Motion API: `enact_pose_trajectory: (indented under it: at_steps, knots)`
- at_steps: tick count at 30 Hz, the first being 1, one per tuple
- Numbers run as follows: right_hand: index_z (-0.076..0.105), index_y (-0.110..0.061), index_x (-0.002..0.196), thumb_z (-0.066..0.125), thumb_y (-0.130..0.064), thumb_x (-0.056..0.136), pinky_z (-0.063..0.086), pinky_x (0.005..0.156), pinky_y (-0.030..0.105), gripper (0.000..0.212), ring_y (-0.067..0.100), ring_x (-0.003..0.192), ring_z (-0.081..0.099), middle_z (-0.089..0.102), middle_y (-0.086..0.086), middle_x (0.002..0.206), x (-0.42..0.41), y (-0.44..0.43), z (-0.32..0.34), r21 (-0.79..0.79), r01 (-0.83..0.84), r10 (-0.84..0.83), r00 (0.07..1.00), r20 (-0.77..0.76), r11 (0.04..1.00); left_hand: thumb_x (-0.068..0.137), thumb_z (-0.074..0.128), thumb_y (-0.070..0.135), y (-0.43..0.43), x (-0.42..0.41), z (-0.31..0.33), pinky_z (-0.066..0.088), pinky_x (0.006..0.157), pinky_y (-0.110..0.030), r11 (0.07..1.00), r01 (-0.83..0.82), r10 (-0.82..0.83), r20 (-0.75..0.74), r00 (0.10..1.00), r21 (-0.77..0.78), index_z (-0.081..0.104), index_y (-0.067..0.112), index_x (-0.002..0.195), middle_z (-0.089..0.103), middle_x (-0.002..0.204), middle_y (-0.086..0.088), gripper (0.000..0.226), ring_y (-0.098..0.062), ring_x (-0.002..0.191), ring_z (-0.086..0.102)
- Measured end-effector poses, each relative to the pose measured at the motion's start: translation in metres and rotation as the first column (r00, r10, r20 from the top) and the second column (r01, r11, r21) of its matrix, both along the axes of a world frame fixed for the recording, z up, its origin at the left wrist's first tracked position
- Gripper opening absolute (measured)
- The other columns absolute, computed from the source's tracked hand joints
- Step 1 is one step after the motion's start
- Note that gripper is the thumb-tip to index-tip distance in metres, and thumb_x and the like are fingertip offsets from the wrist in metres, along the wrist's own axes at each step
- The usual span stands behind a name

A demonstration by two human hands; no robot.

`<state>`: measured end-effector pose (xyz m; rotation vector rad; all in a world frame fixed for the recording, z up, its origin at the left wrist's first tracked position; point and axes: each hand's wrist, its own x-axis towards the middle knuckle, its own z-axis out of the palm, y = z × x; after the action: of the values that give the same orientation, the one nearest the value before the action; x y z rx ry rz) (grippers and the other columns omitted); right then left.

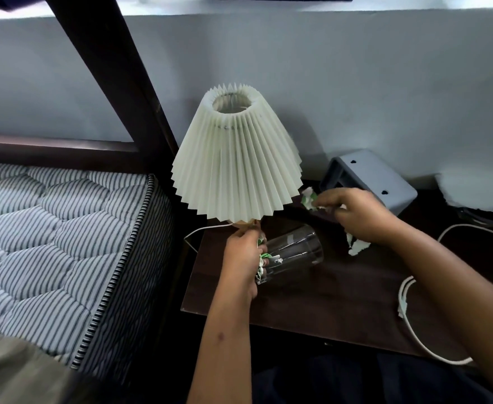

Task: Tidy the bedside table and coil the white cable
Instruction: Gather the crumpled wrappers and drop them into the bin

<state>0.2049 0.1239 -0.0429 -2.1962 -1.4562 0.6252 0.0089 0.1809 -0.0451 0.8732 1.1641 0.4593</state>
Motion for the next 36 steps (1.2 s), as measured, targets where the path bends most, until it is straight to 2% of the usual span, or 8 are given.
enact_pose_trajectory:
  at_steps: [3,7,10,14,20,29,33,36]
  knots:
    - [0.074,-0.019,0.095,0.066,-0.017,0.085,0.042,0.086,0.02,0.014,0.003,0.094,0.062,0.072,-0.007,0.099,-0.008,-0.04,0.014,0.169,0.292,-0.238,0.93,-0.279,0.941,0.095,0.044,0.034,-0.008,0.011,0.002,0.02,0.033,-0.013,0.999,0.05,-0.05,0.024,0.998,-0.001,0.04,0.015,0.064,0.033,0.051,0.004,0.037,-0.005,0.032,0.028]
    - [0.075,-0.012,0.081,0.074,-0.022,0.072,0.049,0.054,0.017,0.014,0.006,0.058,0.062,0.069,-0.008,0.058,-0.04,-0.086,0.019,0.108,0.646,-0.392,0.577,-0.717,0.755,0.094,0.046,0.037,-0.028,0.035,0.006,0.025,0.034,-0.014,0.998,0.046,-0.043,0.093,0.995,-0.038,0.035,0.016,0.057,0.031,0.048,0.004,0.044,-0.009,0.037,0.033]
    - [0.071,-0.012,0.068,0.072,-0.026,0.068,0.05,0.048,0.026,0.014,0.013,0.044,0.049,0.058,-0.005,0.048,-0.057,-0.097,0.025,-0.025,0.721,-0.381,0.335,-0.862,0.692,0.093,0.049,0.034,-0.047,0.053,0.009,0.037,0.04,-0.019,0.994,-0.033,0.052,0.181,0.982,-0.105,0.037,0.016,0.056,0.036,0.051,0.0,0.043,-0.013,0.045,0.042]
    - [0.061,0.0,0.068,0.067,-0.015,0.081,0.045,0.035,0.021,0.021,0.014,0.036,0.055,0.061,0.007,0.051,-0.066,-0.098,0.038,-0.029,0.803,-0.273,0.169,-0.947,0.596,0.092,0.052,0.023,-0.077,0.076,0.017,0.046,0.047,-0.021,0.986,-0.092,0.137,0.364,0.921,-0.14,0.044,0.014,0.058,0.051,0.057,-0.003,0.036,-0.016,0.054,0.052]
    - [0.044,-0.016,0.06,0.056,0.009,0.079,0.046,0.055,0.028,0.034,0.021,0.06,0.05,0.048,0.012,0.064,-0.062,-0.103,0.023,0.05,0.921,-0.271,0.165,-0.948,0.387,0.093,0.043,0.004,-0.121,0.106,0.013,0.045,0.065,-0.032,0.964,-0.16,0.244,0.48,0.842,-0.21,0.054,0.011,0.073,0.053,0.069,-0.008,0.023,-0.019,0.064,0.053]
    - [0.066,-0.012,0.108,0.037,0.004,0.09,0.054,0.077,0.021,0.037,0.013,0.091,0.067,0.069,0.005,0.101,-0.071,-0.092,0.021,0.06,0.816,-0.133,0.166,-0.977,0.575,0.097,0.038,0.011,-0.117,0.105,0.005,0.051,0.066,-0.023,0.973,-0.217,0.228,0.478,0.848,-0.08,0.062,0.007,0.089,0.065,0.08,-0.008,0.025,-0.017,0.072,0.062]
    - [0.068,-0.01,0.095,0.048,-0.016,0.094,0.053,0.079,0.027,0.022,0.017,0.091,0.067,0.072,0.007,0.095,-0.085,-0.09,0.01,0.112,0.766,-0.181,0.287,-0.941,0.633,0.099,0.034,0.028,-0.109,0.099,0.001,0.05,0.057,-0.015,0.96,-0.281,0.257,0.421,0.87,-0.006,0.06,0.006,0.102,0.061,0.077,-0.004,0.034,-0.005,0.06,0.062]
    - [0.066,-0.008,0.081,0.054,-0.025,0.092,0.05,0.068,0.032,0.024,0.018,0.073,0.063,0.067,0.008,0.076,-0.086,-0.088,0.004,0.109,0.781,-0.258,0.33,-0.908,0.615,0.099,0.024,0.041,-0.109,0.096,0.001,0.053,0.062,-0.016,0.975,-0.223,0.207,0.412,0.888,-0.009,0.066,0.006,0.091,0.066,0.077,-0.005,0.055,-0.008,0.065,0.064]
